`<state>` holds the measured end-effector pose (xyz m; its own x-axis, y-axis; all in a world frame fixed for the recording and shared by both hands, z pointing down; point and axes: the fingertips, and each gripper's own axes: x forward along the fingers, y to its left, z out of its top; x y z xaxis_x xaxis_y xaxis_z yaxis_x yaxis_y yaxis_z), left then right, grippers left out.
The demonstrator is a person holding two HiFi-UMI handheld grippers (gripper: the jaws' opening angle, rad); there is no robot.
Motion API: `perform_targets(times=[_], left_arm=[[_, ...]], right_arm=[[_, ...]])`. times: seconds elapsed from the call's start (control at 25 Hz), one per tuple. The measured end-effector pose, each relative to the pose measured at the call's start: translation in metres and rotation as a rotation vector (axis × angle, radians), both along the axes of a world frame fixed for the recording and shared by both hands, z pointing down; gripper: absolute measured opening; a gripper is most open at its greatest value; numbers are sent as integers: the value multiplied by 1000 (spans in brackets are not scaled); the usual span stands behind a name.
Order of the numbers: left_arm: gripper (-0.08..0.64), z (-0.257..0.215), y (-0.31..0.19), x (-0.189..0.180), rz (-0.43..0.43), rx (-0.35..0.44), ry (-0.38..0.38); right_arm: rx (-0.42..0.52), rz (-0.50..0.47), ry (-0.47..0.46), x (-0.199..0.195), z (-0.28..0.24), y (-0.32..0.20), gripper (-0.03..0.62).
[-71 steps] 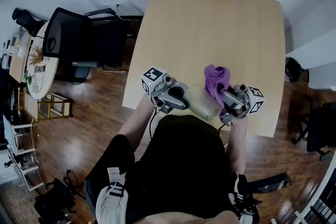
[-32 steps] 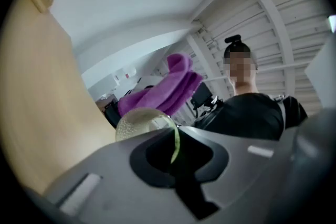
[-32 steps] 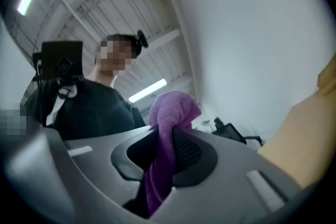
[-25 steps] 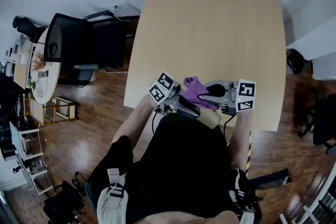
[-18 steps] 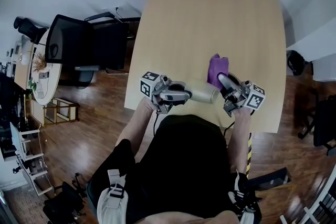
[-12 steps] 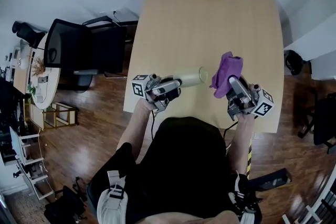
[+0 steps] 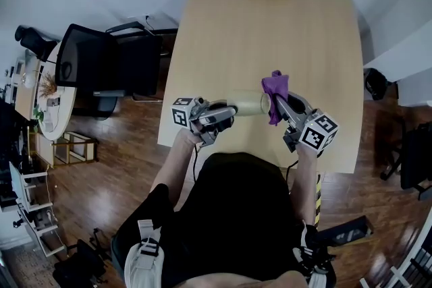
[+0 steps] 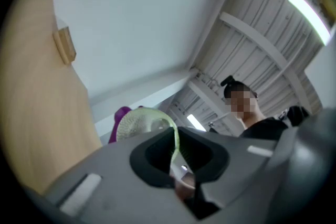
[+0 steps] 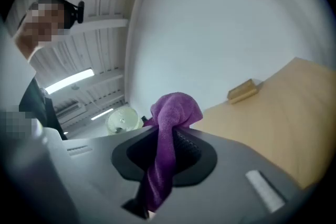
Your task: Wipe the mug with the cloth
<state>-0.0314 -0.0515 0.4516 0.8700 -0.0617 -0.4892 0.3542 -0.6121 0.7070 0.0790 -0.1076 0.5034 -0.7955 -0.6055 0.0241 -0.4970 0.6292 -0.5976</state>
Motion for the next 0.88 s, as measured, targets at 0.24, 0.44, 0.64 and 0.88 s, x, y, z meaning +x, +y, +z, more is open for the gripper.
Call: perform_targets(times=[0.24, 0.44, 0.64, 0.88], left_arm=[[40, 1, -13, -12, -55, 0, 1], [40, -2, -16, -6, -43, 28, -11], [59, -5, -11, -6, -35, 43, -4], [40, 6, -19, -18, -80, 8, -21]], right_arm=[[74, -3, -314, 26, -51, 5, 60], [129, -132, -309, -10, -75, 18, 60], [-45, -22, -159, -16, -12, -5, 60], [-34, 30, -258, 9, -23, -6, 60]])
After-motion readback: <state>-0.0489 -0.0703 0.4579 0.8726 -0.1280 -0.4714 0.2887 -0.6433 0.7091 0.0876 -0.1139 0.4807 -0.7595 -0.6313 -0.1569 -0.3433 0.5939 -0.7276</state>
